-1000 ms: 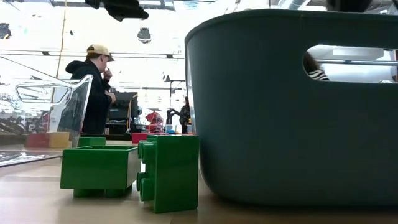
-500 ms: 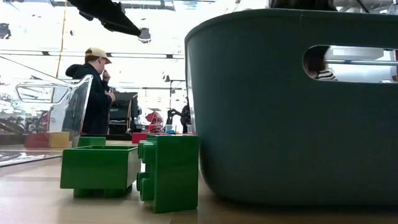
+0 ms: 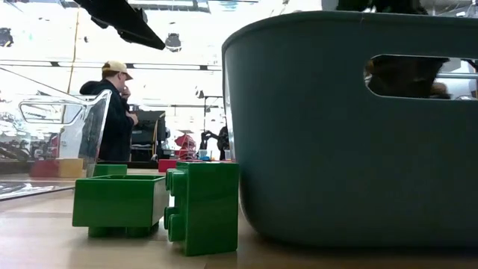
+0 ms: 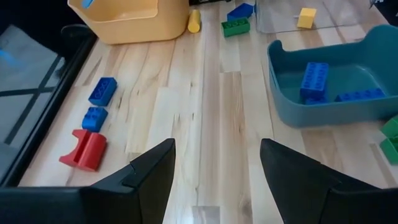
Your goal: Sort blocks
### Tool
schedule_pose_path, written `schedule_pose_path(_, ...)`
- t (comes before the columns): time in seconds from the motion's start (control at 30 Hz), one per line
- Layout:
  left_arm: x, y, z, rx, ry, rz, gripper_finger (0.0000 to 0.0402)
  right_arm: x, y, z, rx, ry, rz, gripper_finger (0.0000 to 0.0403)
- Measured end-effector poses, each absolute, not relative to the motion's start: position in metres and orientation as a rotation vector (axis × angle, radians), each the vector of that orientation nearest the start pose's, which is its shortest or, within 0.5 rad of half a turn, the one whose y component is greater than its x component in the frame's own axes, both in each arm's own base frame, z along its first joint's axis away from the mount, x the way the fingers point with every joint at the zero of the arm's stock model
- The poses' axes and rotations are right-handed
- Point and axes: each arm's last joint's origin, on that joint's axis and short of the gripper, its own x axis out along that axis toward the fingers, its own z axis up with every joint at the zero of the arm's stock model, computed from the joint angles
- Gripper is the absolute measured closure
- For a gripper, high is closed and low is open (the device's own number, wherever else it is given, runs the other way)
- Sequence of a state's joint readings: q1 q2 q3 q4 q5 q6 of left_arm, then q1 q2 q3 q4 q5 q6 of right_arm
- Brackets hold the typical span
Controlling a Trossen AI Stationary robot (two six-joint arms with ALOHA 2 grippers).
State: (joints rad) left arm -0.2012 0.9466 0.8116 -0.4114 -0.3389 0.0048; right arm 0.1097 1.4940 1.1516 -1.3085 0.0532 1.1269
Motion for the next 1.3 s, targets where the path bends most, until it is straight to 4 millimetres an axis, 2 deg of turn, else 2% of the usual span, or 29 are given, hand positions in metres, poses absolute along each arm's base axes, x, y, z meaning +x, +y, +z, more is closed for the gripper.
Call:
schedule_pose_path(0.23,0.196,-0.03,0.296,0.183,0.52,0.124,0.0172,0.237,0.028,0.222,0.803,1.496,-0.864,0.0148)
schedule_pose_path(0.5,0.197,-0.03,0.297,0.272,0.508,0.1,0.0172,0.233,0.02,0.207,0.868,1.484,-0.935,0.0148)
schedule_pose_path(0.67,0.197,-0.03,0.297,0.305,0.51,0.091,0.0172,0.232,0.022,0.194,0.886,1.456,-0.932,0.0148)
schedule_pose_path(1.3,0.196,-0.03,0.296,0.27,0.525,0.1,0.0172,0.217,0.019,0.155,0.883,1.426,-0.956,0.0148)
